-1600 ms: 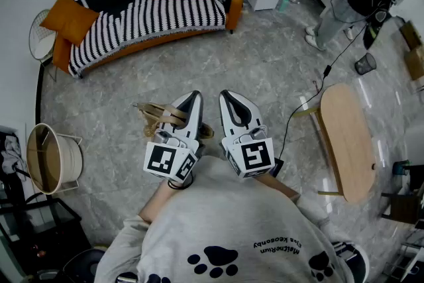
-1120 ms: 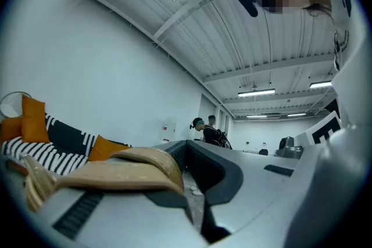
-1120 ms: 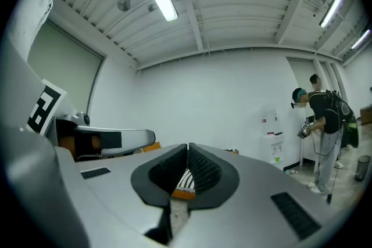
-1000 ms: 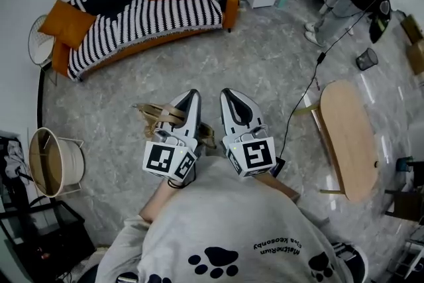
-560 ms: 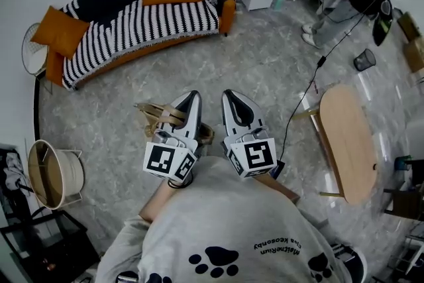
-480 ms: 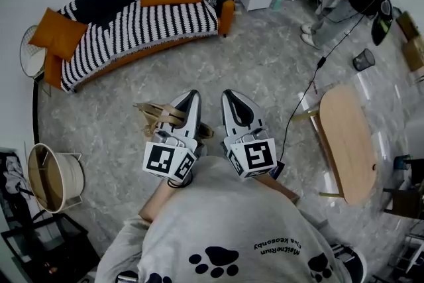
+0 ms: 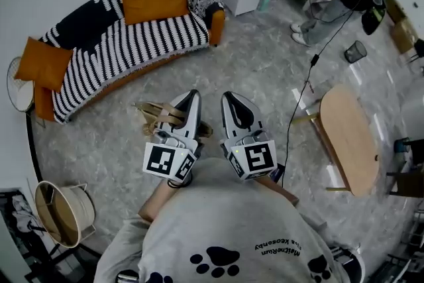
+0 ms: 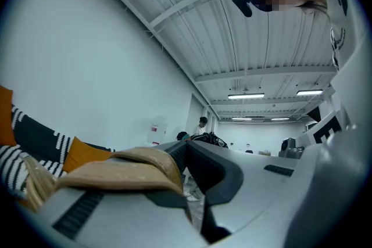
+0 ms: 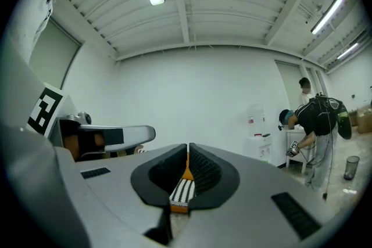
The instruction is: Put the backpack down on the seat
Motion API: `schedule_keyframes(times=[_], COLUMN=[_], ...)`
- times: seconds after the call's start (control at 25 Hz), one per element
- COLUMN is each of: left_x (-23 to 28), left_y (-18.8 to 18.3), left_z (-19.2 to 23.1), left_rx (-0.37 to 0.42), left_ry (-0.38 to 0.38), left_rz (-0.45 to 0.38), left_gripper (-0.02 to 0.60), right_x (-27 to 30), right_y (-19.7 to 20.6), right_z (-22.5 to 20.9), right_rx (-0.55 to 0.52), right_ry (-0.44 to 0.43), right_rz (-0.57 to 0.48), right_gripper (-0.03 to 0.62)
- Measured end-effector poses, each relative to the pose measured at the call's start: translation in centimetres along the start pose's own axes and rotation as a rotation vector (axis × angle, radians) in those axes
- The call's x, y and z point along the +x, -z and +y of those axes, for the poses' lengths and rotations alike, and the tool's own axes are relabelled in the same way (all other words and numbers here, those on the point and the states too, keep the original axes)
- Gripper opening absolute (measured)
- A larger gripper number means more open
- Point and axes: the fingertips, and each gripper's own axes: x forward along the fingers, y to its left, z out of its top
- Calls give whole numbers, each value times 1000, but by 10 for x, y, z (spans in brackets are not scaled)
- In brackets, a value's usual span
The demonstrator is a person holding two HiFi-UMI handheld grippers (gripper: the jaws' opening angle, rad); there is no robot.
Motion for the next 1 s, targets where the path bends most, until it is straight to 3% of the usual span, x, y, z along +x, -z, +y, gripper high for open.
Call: schedule_keyframes(times=[0.24, 0.4, 0.64, 1.0], left_x=[31, 41, 35, 20], left_y=[-1, -2, -8, -9], left_z=[38, 59, 80, 118], left_rx=[-13, -23, -44, -40], left_ry=[80, 93, 57, -61], left_rz=[7, 13, 6, -2], left_gripper=[18, 18, 18, 18], right_x=[48, 72, 94, 127], right_y=[5, 7, 4, 9], right_z=[-1, 3, 19, 46], right_rx=[-1, -3, 1, 9], right_ry=[52, 60, 22, -95], right_rz=[-7, 3, 13, 30], right_gripper=[38, 38, 38, 38])
